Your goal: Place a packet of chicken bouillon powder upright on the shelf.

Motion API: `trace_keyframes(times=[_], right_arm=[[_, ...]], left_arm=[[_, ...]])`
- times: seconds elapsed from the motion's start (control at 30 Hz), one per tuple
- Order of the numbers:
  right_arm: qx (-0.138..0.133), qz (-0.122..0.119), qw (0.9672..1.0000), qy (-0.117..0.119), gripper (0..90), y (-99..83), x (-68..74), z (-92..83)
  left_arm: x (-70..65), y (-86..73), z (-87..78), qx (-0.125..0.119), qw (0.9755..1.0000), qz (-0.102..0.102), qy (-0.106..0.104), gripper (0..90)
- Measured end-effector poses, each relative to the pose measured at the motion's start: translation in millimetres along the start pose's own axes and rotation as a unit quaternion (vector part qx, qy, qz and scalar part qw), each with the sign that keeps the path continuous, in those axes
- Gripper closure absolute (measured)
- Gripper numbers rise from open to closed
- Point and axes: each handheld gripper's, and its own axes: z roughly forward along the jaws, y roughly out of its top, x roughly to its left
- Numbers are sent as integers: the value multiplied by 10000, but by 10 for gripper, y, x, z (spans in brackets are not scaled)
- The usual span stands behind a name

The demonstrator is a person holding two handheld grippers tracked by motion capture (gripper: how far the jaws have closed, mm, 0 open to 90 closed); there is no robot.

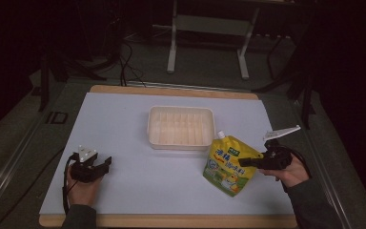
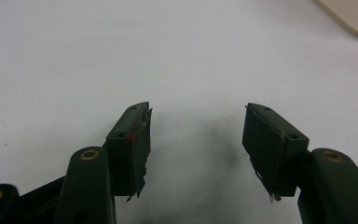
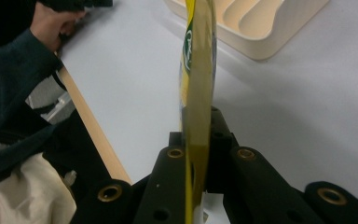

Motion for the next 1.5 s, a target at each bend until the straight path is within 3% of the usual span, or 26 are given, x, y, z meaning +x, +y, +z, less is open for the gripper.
trace_keyframes(times=[0.23,0.47,0.6,0.77,0.9,0.97,1.03,1.33,1.5], right_arm=[[-417,38,9991,95,900,-52,-25,8],[-894,233,9952,336,900,-76,-43,18],[-1204,381,9911,411,900,-93,-48,12],[-1589,400,9856,413,900,-116,-52,19],[-1721,414,9836,346,900,-125,-45,27],[-1932,433,9795,366,900,-130,-27,34],[-2001,411,9781,408,900,-121,-7,41],[-2050,259,9772,481,900,-57,96,67],[-2157,215,9747,539,900,-11,134,95]], left_arm=[[-2,-1,-1,-7,10000,0,6,414],[0,-1,-2,-7,10000,-5,3,414],[0,-1,-3,-16,10000,-16,4,414],[1,-1,-4,-19,10000,-13,3,414],[-1,-1,-4,-18,10000,-7,14,414],[-3,-1,-4,-24,10000,-3,19,414],[-4,-2,-4,-26,10000,2,24,414],[-1,-2,-9,-42,10000,3,32,414],[3,-4,-14,-54,10000,-9,31,414]])
